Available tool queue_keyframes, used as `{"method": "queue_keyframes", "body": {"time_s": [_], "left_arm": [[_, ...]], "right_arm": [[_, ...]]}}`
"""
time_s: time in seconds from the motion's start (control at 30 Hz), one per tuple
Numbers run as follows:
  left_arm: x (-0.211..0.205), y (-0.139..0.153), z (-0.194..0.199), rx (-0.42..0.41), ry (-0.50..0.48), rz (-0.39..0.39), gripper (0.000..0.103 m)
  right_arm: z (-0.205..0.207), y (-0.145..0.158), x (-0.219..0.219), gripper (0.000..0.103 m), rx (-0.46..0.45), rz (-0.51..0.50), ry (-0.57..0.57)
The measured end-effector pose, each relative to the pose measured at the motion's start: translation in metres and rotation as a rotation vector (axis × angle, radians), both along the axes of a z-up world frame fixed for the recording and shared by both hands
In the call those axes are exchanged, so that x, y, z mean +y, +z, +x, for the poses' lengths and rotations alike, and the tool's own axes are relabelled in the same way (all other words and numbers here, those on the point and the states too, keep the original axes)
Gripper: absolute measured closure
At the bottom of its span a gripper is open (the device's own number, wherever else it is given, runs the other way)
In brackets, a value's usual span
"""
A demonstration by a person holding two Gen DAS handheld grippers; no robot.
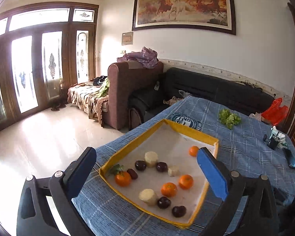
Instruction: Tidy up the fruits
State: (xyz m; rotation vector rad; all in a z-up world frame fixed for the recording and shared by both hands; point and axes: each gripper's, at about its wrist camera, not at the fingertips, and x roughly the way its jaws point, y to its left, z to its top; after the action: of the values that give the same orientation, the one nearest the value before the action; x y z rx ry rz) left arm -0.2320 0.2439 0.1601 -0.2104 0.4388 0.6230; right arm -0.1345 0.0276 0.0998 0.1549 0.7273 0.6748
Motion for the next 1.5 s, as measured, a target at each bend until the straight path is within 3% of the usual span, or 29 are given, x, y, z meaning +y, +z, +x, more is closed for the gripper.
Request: {"method": "queue_keyframes", "body": {"time_s": [0.33,0.8,1.0,1.07,1.17,1.33,1.5], "left_arm": [[-0.027,-0.007,0.0,0.075,-0.066,-0.026,0.001],[-0.016,-0.011,-0.008,0.094,-0.083,-0.06,0.001],[0.022,-0.006,-0.021,0.085,0.009,-0.073,0.001],[0.027,-0.006,-0.024,0.085,0.019,-0.075,0.001],[0.027,-0.009,-0.023,0.086,0.029,-0.071,0.001],[0.021,-0.005,-0.026,0.068,0.043,-0.045,0.001],[0.02,0.001,-0.034,0.031,0.096,0.004,0.001]], "right_arm": [[-0.034,-0.007,-0.035,0.027,-0.007,-0.043,-0.062],[-0.049,-0.008,-0.011,0.025,-0.025,-0.094,-0.026],[-0.043,0.019,0.021,0.025,-0.072,-0.069,0.032],[-0.047,0.023,0.03,0.019,-0.1,-0.058,0.056],[-0.049,0.007,0.038,0.018,-0.101,-0.083,0.037],[-0.042,-0.022,0.049,0.018,-0.008,-0.083,0.05],[-0.045,-0.022,0.061,0.018,-0.035,-0.091,0.085]]}}
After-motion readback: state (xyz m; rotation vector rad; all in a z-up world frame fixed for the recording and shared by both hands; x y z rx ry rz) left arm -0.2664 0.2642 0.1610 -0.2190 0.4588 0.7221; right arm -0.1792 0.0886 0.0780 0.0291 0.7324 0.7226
